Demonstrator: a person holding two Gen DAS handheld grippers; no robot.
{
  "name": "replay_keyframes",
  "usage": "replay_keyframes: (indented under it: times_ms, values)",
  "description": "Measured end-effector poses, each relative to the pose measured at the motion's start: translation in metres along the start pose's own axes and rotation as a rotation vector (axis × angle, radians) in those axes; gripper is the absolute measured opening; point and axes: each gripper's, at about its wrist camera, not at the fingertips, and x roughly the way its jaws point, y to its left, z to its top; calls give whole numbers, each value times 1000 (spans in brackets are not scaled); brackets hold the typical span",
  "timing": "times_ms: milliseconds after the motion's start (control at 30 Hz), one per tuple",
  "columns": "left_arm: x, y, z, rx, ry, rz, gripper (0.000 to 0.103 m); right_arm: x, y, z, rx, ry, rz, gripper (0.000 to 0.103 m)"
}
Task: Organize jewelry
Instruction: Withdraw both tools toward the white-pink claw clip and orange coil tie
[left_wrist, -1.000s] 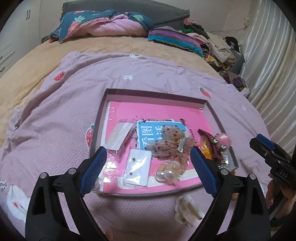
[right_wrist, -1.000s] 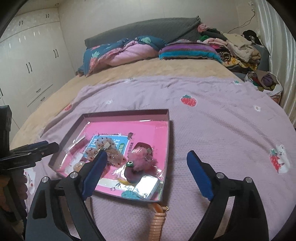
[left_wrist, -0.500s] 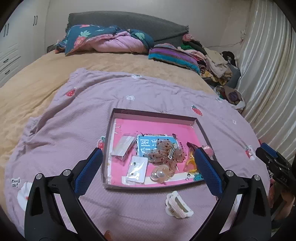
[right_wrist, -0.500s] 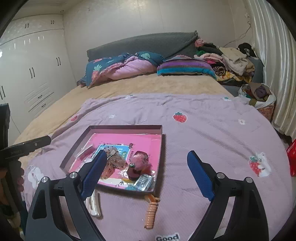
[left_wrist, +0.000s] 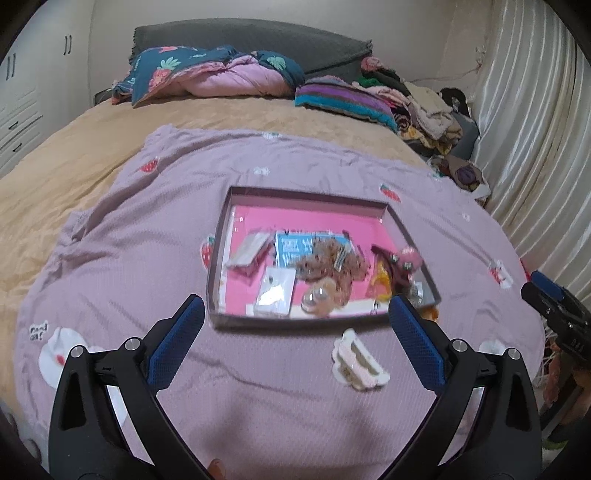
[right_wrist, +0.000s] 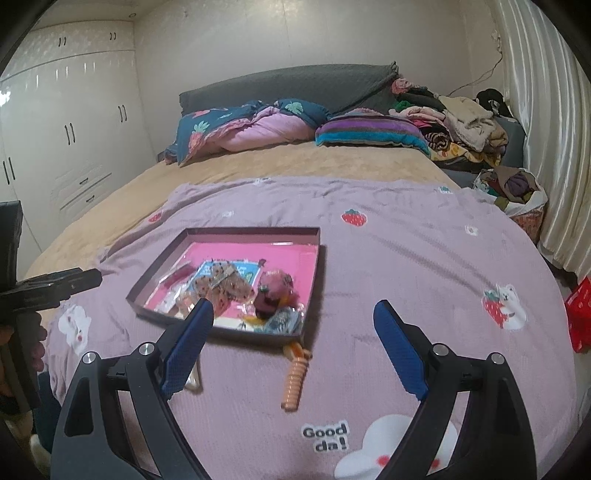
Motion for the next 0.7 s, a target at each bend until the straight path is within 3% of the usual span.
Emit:
replay_keyframes:
  times_ms: [300, 700]
  values:
    - [14, -11, -33, 18, 71, -2, 93, 2, -8, -30, 15, 49, -5, 87]
    - [31, -25, -52, 44, 139, -33, 93, 10, -3, -66, -2, 121, -4, 87]
